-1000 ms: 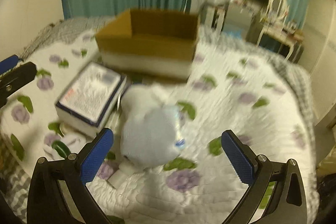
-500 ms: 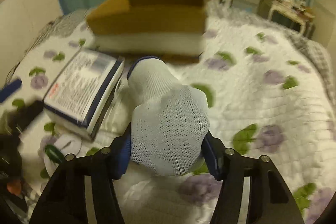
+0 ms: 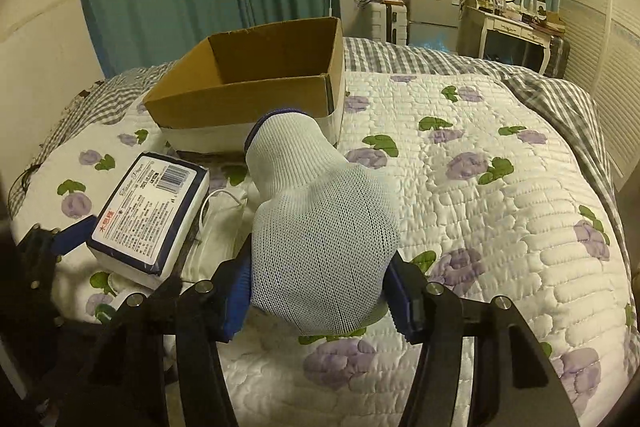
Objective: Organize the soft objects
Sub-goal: 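Grasp the white sock with the right gripper while the left grasps the tissue pack, then carry sock and tissue pack to the cardboard box and release both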
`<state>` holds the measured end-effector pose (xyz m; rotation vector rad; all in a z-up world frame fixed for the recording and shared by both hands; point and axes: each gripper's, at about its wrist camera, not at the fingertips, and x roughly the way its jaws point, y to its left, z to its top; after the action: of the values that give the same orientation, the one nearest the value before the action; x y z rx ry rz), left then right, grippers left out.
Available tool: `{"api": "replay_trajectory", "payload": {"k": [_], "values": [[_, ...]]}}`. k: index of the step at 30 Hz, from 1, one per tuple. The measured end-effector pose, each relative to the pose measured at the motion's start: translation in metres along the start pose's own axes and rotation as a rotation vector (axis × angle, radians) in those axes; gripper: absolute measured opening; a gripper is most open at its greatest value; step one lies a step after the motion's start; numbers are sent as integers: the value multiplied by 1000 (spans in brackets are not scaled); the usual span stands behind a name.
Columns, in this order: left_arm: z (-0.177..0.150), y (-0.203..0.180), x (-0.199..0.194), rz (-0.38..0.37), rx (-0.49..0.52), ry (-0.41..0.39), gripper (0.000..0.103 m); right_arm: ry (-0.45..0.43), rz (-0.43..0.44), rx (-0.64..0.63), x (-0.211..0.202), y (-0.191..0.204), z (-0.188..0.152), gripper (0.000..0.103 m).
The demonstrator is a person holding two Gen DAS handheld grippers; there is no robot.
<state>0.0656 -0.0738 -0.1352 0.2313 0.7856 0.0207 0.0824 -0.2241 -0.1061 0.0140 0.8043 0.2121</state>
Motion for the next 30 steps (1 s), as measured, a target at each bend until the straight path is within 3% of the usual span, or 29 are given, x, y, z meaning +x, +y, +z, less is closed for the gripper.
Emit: {"api": "replay_trajectory", "payload": {"k": [4,15,24,30], "values": [[0,9,-3,-43,-43,9,85,4,-6,-9,1,1,-3,57],[7,23,-63,-114,-74,-120,80,-53,-43,-25,-32,9,-1,57],[52,44,-102,-105,-94,-250,80,-155,-57,-62,-71,20,28,57],[91,58,-102,-87,-70,-305,80,-201,-82,-105,-78,28,63,57]]}}
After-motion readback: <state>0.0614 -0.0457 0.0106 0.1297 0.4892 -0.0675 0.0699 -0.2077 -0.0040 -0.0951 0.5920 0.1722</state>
